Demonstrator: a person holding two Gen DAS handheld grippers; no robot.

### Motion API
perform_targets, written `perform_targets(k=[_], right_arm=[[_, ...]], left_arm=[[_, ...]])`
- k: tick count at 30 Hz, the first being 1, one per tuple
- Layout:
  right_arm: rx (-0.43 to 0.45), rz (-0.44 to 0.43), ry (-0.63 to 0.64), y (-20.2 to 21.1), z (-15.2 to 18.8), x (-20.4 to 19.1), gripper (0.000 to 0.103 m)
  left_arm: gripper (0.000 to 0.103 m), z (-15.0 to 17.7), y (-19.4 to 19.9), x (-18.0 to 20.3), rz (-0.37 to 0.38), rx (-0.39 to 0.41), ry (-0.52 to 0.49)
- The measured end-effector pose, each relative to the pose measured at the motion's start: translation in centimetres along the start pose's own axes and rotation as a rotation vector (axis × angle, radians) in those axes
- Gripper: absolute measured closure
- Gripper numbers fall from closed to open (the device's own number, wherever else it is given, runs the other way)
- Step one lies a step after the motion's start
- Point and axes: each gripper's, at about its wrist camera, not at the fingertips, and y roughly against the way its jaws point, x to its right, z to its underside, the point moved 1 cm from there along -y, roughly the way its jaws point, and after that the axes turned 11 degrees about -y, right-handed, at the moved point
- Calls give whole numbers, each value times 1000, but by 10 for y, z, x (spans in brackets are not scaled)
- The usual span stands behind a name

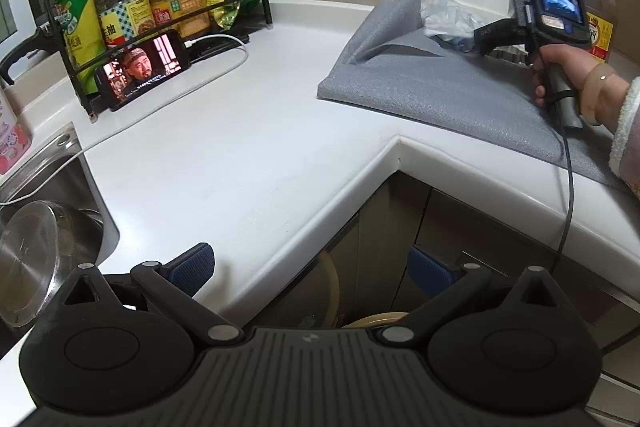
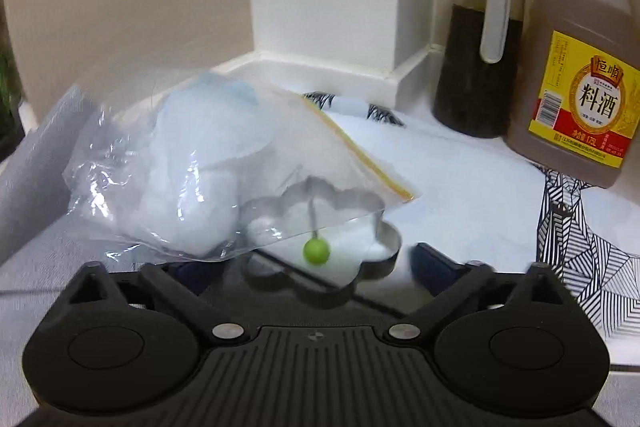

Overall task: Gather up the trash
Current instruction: 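Grasp the clear plastic bag with the left gripper while the right moves toward the white tissue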

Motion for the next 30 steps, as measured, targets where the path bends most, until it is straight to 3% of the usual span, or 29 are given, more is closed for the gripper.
perform_targets(k=[5, 9, 13, 16, 19, 22, 30], right_arm=[[25, 31, 0, 21, 7, 30, 22], [24, 61, -63, 56, 21, 85, 21], [23, 92, -90, 82, 32, 126, 21], [34, 86, -104, 98, 41, 147, 21], [39, 100, -121, 101, 42, 158, 20], [34, 98, -128, 97, 42, 159, 19], [11, 107, -53, 91, 45, 150, 6]], left_arm=[[0, -14, -3, 11, 23, 20, -32], [0, -54, -8, 29, 74, 81, -79], [0, -121, -17, 60, 181, 204, -107], [0, -171, -40, 88, 320, 248, -91], [0, -208, -78, 114, 472, 197, -49], [0, -232, -116, 139, 577, 103, -32], [0, -261, -173, 178, 584, -44, 107]])
